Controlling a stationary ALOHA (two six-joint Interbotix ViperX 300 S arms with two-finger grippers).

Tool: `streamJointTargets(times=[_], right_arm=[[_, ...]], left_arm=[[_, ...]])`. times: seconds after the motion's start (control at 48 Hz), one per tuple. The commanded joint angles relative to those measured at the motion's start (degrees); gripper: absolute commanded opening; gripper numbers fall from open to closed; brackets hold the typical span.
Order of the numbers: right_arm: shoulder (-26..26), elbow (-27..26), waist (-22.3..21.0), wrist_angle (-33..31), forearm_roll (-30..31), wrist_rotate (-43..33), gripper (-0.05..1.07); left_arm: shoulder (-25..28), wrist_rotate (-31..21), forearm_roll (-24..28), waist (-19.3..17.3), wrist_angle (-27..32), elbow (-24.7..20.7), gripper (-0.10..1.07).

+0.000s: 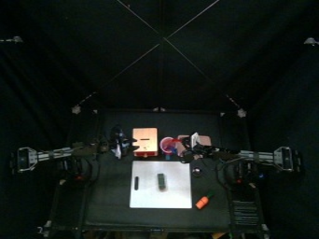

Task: Grab knife with other arm

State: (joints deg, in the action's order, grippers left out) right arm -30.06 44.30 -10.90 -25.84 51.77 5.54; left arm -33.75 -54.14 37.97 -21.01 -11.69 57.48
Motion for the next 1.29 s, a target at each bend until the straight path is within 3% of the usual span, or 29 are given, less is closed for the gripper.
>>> streamJointTargets(times=[0.0,0.271,0.562,1.0,1.271], right_arm=[[-3.34,-0.18,-0.26,0.35,0.09,-0.18,0.34],[-10.55,3.69,0.09,0.35,-2.64,-2.29,0.34],[-15.21,6.06,0.62,2.9,-11.34,-2.64,0.33],[-15.29,10.9,0.44,26.28,-32.34,-2.46,0.33],[-15.73,16.0,0.7,35.33,-43.95,-2.64,0.33]], left_arm=[[-0.09,0.09,-0.18,-0.26,-0.18,-0.62,0.86],[-0.09,0.09,-0.18,-0.35,-0.18,-0.62,0.86],[-0.09,0.09,-0.18,-0.35,-0.18,-0.7,0.86],[-0.09,0.26,2.72,-0.09,-0.79,0.09,0.86],[-0.09,0.35,5.8,1.14,-2.99,0.26,0.86]])
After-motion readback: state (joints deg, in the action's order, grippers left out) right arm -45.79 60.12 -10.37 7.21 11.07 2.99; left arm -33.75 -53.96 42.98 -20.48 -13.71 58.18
